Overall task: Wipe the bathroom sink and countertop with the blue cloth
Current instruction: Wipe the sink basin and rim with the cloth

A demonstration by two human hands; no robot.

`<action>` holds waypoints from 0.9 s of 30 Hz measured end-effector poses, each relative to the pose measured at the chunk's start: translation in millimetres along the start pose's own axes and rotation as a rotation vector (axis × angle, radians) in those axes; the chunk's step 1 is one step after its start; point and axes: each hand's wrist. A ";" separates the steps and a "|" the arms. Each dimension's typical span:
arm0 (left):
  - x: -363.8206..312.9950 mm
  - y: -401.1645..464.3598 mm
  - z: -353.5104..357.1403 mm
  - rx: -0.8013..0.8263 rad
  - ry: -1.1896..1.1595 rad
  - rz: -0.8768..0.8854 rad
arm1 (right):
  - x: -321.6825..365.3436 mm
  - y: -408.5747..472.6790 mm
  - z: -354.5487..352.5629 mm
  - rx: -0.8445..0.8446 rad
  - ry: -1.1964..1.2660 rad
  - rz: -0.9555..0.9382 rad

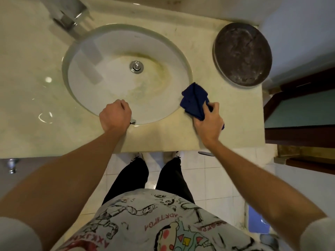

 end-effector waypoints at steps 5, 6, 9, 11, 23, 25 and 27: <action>0.3 0.0 1.8 0.003 0.005 -0.007 | 64.8 -59.5 7.4 0.050 0.036 0.179; 0.7 0.7 2.2 0.021 0.011 -0.009 | 82.6 -66.4 8.4 0.065 0.046 0.210; 1.1 4.5 0.4 0.077 -0.031 -0.017 | 137.1 -81.2 11.0 0.116 0.084 0.226; 0.1 10.7 -2.2 0.103 -0.149 -0.086 | 173.3 -86.1 15.6 0.174 0.130 0.212; -3.8 19.4 -24.2 -0.042 -0.763 -0.295 | 232.3 13.6 -17.2 0.734 1.222 0.970; -2.6 9.2 -17.7 -0.049 -0.584 -0.163 | 209.1 20.7 -30.8 0.699 1.293 0.945; 0.5 2.3 -11.2 -0.026 -0.416 -0.031 | 179.2 25.4 -43.1 0.679 1.370 0.920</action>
Point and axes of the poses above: each hand's wrist, its own y-axis towards the middle knuckle, its own z-axis out of the palm, x = y × z, and after that the axes turned 5 degrees about -y, right-handed
